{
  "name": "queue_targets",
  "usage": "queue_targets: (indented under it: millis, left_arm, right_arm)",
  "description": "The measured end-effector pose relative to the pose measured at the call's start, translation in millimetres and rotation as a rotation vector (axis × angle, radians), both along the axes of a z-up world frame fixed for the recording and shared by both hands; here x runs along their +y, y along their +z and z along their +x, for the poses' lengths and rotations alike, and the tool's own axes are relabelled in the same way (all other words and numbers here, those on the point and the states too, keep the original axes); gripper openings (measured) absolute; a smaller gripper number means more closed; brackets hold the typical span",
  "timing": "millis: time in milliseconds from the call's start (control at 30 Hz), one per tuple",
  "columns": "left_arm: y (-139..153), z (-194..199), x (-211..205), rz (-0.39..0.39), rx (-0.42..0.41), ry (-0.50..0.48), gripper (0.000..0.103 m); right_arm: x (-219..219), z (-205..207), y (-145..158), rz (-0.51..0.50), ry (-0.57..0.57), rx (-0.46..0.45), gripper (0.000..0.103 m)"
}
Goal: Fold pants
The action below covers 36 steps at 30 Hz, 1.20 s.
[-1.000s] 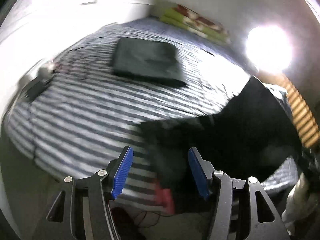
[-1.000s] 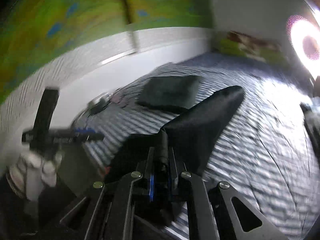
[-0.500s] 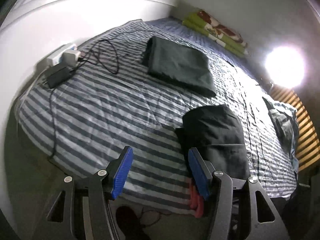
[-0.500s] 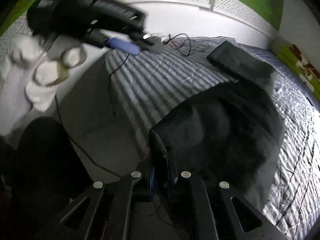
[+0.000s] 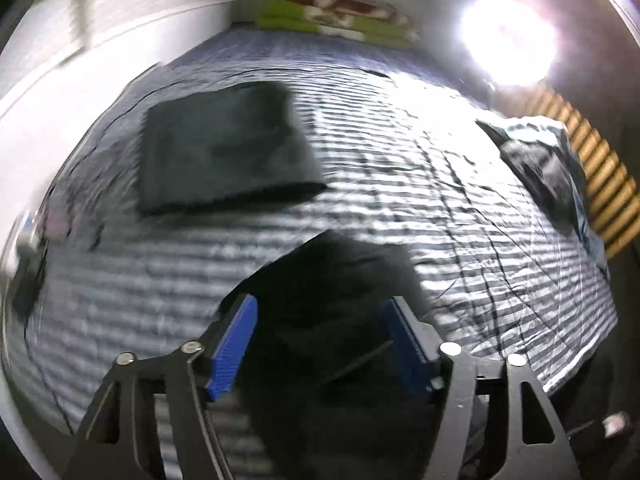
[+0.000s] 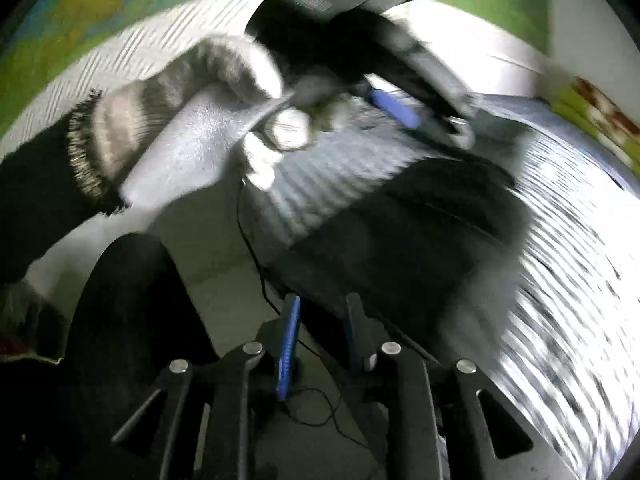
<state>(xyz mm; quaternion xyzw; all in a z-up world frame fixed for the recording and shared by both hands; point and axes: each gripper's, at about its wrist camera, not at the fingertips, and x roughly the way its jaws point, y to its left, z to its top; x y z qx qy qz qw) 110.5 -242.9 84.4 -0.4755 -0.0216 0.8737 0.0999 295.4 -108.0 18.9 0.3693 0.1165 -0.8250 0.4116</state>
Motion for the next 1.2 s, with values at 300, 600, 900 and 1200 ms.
queue_targets:
  millis: [300,600,900,1200]
  left_arm:
    - [-34.0,-79.5,81.1,-0.120,-0.118,-0.143,0.078]
    - [-60.0,-100.6,96.9,-0.197,-0.189,-0.170,0.078]
    - [-75.6,-114.9,111.5,-0.282,-0.260,-0.244,0.052]
    - [-72.4,-107.6,122.5,-0.247,-0.227,-0.250,0.002]
  right_arm:
    - [103.2,-30.1,-33.0,-0.011,-0.097,-0.068,0.024]
    - [87.5,-50.2,-54.7,-0.036,0.040,-0.112,0.026]
    - [87.9,-48.0,-62.2,-0.063,0.082,-0.142,0.033]
    - [88.0,-46.2,-60.4,-0.082,0.063,-0.135,0.018]
